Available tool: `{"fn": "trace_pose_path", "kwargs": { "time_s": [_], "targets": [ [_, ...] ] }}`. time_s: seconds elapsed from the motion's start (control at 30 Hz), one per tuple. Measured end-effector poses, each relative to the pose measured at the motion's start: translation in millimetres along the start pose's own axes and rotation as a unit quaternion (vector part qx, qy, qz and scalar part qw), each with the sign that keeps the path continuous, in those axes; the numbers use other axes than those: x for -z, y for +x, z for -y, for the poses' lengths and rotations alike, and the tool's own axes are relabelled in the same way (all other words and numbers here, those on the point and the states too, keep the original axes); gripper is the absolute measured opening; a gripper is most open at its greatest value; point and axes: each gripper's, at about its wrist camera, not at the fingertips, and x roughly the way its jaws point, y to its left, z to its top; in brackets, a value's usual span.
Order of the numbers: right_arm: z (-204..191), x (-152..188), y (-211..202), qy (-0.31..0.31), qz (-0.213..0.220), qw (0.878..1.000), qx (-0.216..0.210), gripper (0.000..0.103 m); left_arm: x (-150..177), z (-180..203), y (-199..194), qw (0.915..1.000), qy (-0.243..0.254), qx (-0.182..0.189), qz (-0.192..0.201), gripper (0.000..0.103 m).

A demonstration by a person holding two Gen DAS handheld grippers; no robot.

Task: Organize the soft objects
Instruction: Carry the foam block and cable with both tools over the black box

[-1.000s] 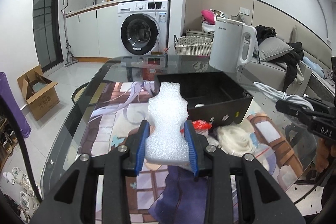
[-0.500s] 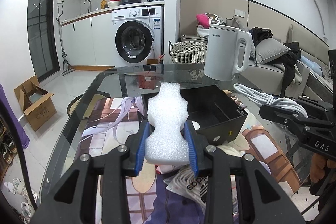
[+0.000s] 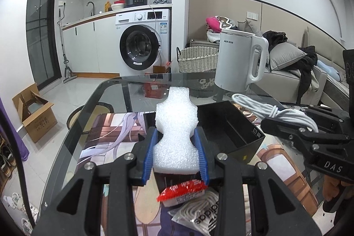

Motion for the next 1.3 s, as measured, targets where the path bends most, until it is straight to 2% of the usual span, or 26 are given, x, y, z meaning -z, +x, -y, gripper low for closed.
{"fn": "trace_pose_path", "kwargs": {
  "time_s": [0.53,1.3],
  "targets": [
    [7,-16,50,-0.020,-0.031,0.999,0.001,0.028,-7,0,36,0.9998,0.010,0.012,-0.016,0.033],
    [19,-13,106,-0.031,-0.084,0.996,0.000,0.028,-1,7,81,0.9977,0.033,0.012,-0.058,0.033]
  ]
}}
